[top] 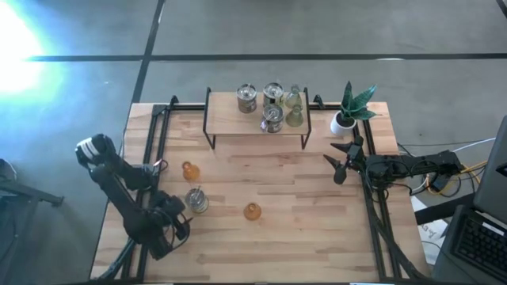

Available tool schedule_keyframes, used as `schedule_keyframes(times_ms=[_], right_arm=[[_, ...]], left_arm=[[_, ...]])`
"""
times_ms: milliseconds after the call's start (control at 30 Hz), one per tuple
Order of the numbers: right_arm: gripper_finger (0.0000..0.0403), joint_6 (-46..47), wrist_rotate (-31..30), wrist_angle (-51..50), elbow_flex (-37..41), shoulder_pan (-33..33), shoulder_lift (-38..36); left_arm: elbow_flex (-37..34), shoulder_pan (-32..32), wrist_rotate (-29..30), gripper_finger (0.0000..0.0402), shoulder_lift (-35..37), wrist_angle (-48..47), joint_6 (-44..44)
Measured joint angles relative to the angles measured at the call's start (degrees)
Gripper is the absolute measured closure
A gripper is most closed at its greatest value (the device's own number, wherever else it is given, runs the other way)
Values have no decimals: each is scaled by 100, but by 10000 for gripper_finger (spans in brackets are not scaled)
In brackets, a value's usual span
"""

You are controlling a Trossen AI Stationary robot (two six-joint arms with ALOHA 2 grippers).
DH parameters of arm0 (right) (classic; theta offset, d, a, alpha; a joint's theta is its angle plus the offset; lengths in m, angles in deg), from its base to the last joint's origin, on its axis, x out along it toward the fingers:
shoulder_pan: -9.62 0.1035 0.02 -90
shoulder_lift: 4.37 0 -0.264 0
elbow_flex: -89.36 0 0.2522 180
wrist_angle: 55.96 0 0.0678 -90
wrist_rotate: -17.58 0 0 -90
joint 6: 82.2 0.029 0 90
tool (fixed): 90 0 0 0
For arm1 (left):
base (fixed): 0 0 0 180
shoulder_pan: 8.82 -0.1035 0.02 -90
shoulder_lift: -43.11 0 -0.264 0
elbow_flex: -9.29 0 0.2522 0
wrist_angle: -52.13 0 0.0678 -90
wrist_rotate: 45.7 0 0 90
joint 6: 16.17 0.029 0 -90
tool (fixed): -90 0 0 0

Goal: Pick & Place candle stick holders
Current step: Put the green scented candle on the shelf

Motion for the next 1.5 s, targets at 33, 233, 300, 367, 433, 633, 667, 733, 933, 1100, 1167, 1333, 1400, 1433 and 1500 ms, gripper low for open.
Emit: schedule_keyframes(times_ms=[33,233,300,367,433,633,667,733,933,1100,1167,1333,1400,1433,1500], right_arm=[[152,1,0,0,0,0,0],[152,1,0,0,0,0,0],[152,1,0,-2,0,-1,0],[152,1,0,0,0,0,0],[152,1,0,-2,0,1,0],[152,0,0,-2,0,-1,0],[152,1,0,-2,0,-1,0],[152,1,0,-2,0,1,0],[152,1,1,-1,0,-1,0],[152,1,0,-1,0,0,0],[152,1,1,0,0,0,0],[152,1,0,0,0,0,0],[152,1,0,0,0,-1,0],[152,1,0,-2,0,1,0],[152,1,0,-2,0,-1,0]], left_arm=[[-14,18,124,3,-37,51,94],[-22,33,363,2,-265,250,236],[-22,37,388,2,-319,377,265],[-22,37,567,2,-367,351,383],[-22,37,743,2,-397,352,507],[-17,37,921,2,-402,380,530],[-27,37,1007,2,-402,380,531],[-65,37,1124,2,-402,396,530],[-178,37,1129,2,-402,443,533],[-311,37,1142,2,-402,533,528],[-345,35,1178,2,-400,622,527],[-430,35,1260,3,-400,830,574],[-477,35,1365,2,-400,924,664],[-504,33,1417,3,-400,960,708],[-585,11,1512,3,-400,1120,806]])
